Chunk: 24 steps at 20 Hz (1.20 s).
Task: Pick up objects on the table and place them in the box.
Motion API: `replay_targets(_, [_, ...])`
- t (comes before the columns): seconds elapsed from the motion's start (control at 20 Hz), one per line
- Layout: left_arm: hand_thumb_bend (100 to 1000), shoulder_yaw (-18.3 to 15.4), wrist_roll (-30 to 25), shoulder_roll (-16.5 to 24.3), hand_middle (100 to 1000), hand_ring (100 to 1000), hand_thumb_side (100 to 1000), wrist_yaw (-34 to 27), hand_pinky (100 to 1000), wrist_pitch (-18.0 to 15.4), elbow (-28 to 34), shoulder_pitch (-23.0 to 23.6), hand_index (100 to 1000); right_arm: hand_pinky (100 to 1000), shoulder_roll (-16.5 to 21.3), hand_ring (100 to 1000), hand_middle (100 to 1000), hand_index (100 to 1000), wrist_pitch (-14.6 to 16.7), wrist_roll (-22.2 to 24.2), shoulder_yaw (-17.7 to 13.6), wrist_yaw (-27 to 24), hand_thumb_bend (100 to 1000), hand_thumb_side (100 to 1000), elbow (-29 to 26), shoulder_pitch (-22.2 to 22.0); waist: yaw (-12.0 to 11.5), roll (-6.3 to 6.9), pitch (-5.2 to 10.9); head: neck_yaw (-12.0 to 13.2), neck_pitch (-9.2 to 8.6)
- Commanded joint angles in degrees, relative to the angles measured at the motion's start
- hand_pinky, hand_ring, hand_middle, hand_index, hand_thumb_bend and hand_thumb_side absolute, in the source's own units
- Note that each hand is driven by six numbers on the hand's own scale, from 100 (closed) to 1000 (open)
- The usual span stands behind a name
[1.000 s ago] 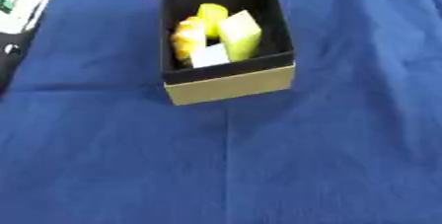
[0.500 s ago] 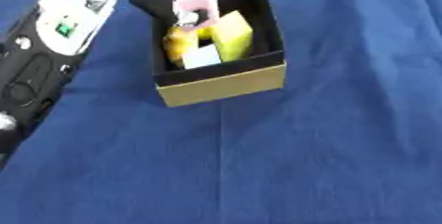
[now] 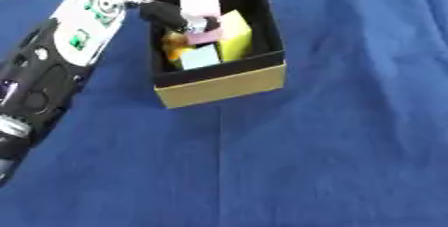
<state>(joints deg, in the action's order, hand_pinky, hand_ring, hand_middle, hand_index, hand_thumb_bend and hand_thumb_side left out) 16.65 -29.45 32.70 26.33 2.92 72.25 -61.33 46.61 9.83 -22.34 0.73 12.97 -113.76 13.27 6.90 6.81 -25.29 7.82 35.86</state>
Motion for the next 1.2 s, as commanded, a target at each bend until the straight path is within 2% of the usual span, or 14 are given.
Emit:
replay_targets(0.05, [385, -1.75, 1.33, 1.33, 754, 756, 671, -0.28, 885, 0.45, 1.42, -0.5, 888, 726, 1.07, 770, 682, 737, 0.12, 0.18, -0.64, -0.67, 100, 119, -0.84, 0.09, -0.31, -0.83, 2.0, -0.51, 0.62])
replay_targets(0.3, [313, -3.7, 2.55, 2.59, 715, 723, 647, -4.52, 872, 1.76, 5.53, 0.6, 878, 727, 1.12, 770, 683, 737, 0.16, 0.34, -0.94, -1.22, 100, 111, -0.84, -0.34, -1.22, -1.5, 3.13, -1.06, 1.48])
replay_targets(0.45, [153, -5.75, 4.52, 4.8, 658, 676, 575, -7.59, 856, 3.15, 11.84, 2.48, 848, 728, 1.28, 771, 685, 738, 0.2, 0.26, -1.38, -1.41, 100, 100, -0.84, -1.09, -2.31, -1.99, 4.16, -2.29, 2.53])
replay_targets(0.5, [148, -6.71, 5.93, 5.8, 657, 675, 573, -8.78, 856, 3.95, 14.85, 3.6, 848, 728, 1.36, 771, 685, 738, 0.23, 0.23, -1.52, -1.47, 100, 100, -0.84, -1.33, -2.66, -2.11, 4.47, -2.64, 2.84])
replay_targets(0.55, [100, -8.02, 7.86, 6.81, 645, 662, 561, -10.34, 860, 4.57, 18.35, 5.02, 841, 727, 1.43, 771, 685, 738, 0.16, 0.22, -1.67, -1.52, 100, 100, -0.84, -1.62, -3.11, -2.26, 4.88, -3.09, 3.26])
replay_targets(0.6, [100, -9.63, 10.52, 7.96, 639, 656, 767, -12.4, 859, 5.15, 22.25, 6.93, 839, 727, 1.47, 772, 686, 739, 0.03, 0.2, -1.84, -1.54, 100, 137, -0.84, -1.9, -3.55, -2.42, 5.24, -3.54, 3.64])
replay_targets(0.65, [100, -11.46, 14.07, 9.12, 634, 650, 523, -14.69, 859, 5.84, 26.16, 9.26, 837, 727, 1.49, 772, 686, 739, -0.1, 0.17, -2.03, -1.54, 100, 100, -0.84, -2.2, -4.07, -2.59, 5.67, -4.11, 4.15])
replay_targets(0.85, [100, -17.98, 32.09, 12.49, 628, 650, 487, -22.75, 853, 7.39, 40.02, 21.78, 837, 727, 1.39, 772, 686, 740, -0.29, -0.02, -2.66, -1.4, 100, 100, -0.84, -3.35, -6.13, -3.33, 7.44, -5.81, 5.91])
replay_targets(1.0, [100, -21.17, 44.48, 11.25, 620, 643, 514, -26.69, 843, 1.81, 42.06, 31.08, 836, 729, 1.06, 774, 689, 742, 0.22, -0.15, -2.88, -0.85, 100, 100, -0.84, -4.38, -7.6, -4.12, 8.8, -6.51, 7.26])
replay_targets(1.2, [113, -23.15, 52.59, 4.93, 598, 619, 550, -28.78, 828, -6.84, 42.32, 41.89, 830, 730, 0.16, 777, 692, 745, 1.01, 0.15, -2.24, -0.11, 100, 100, -0.84, -5.12, -8.67, -4.86, 9.61, -6.92, 7.93])
